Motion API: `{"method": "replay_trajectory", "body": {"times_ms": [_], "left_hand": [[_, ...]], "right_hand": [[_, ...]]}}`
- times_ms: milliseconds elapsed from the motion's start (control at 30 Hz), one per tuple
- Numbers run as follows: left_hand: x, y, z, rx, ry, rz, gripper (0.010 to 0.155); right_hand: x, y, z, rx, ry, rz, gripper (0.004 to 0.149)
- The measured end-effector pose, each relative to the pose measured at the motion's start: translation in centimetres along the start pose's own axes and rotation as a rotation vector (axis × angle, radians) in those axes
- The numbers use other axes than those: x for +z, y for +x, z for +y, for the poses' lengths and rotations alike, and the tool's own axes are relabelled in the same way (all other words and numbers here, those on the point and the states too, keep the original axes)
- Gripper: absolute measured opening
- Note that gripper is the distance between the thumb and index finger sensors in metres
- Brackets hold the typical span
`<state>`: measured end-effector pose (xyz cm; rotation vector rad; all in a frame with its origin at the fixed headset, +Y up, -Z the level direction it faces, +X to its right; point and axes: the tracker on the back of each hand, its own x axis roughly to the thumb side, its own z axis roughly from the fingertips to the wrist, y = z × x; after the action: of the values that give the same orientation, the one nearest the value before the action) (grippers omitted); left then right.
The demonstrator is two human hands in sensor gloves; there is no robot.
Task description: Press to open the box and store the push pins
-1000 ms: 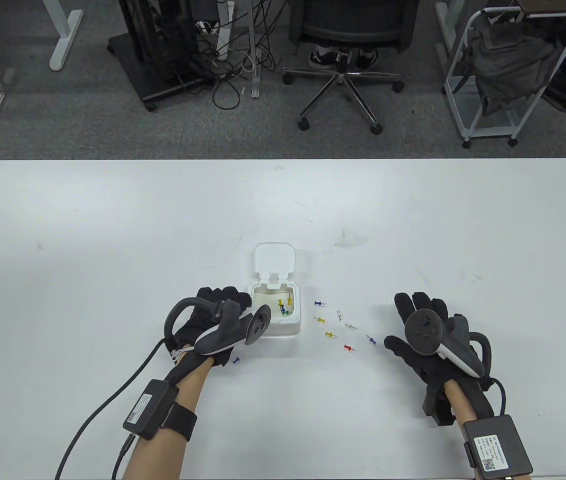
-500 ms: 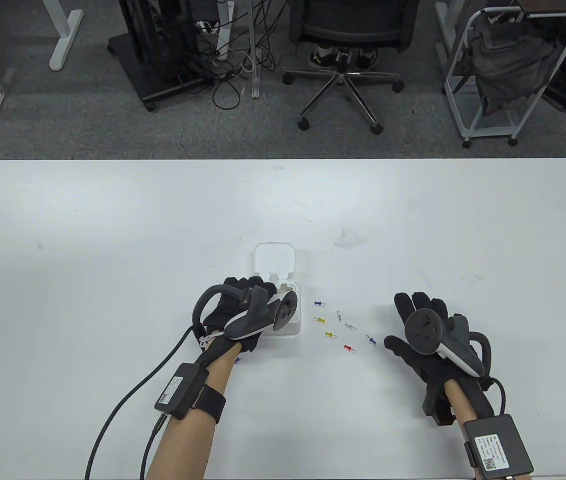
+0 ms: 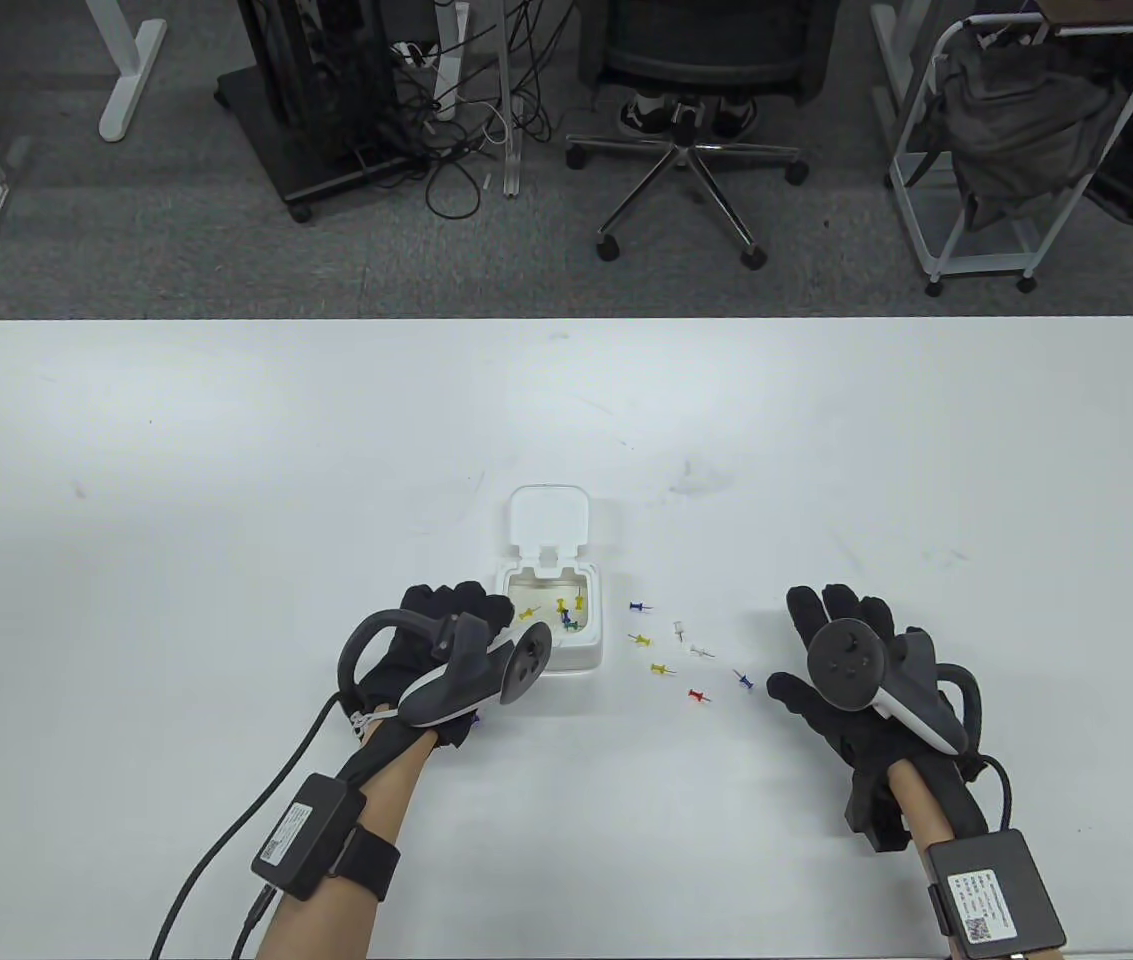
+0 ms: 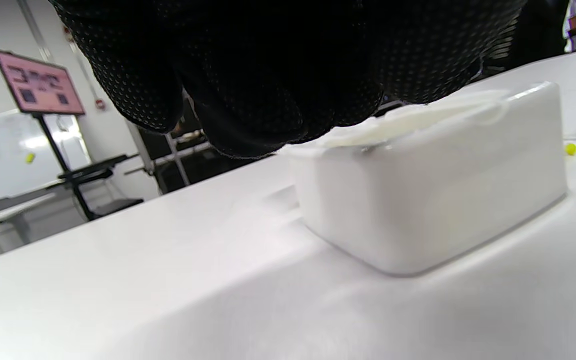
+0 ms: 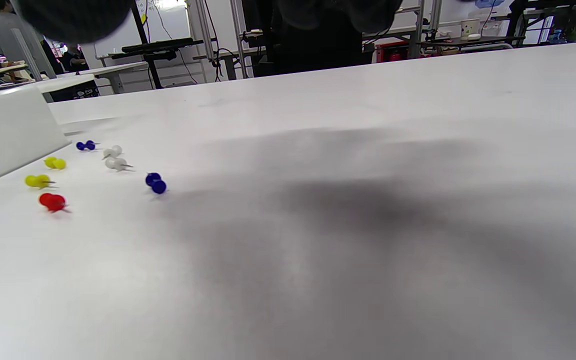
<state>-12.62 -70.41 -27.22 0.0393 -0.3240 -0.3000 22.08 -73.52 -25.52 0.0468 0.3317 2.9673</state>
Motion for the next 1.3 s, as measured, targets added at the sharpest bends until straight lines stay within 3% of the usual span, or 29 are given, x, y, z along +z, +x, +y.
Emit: {"method": "replay_trajectory", "body": {"times_ms": [267,433,667,867,1300], "left_hand": [[2.6,0.1,-2.9,-0.009,-0.063,-0.031,0.049],[2.8,0.0,-3.9,0.008,-0.135,-0.044,0.05],[2.9,1.1,-4.9,-0.043,-0.158,-0.068,0.05],[2.9,1.8,-5.1,-0.111,-0.114,-0.09,0.042],[2.4,1.0,-4.6,-0.1,-0.107,-0.074,0.042]], "right_hand": [[0.0,0.1,0.0,0.007,0.0,-0.002,0.08],[0.1,0.0,0.0,0.008,0.0,-0.001,0.08],[0.1,0.1,0.0,0.007,0.0,-0.003,0.08],[0.1,0.1,0.0,0.005,-0.002,-0.005,0.08],[0.1,0.1,-0.1,0.003,-0.009,-0.01,0.08]]}}
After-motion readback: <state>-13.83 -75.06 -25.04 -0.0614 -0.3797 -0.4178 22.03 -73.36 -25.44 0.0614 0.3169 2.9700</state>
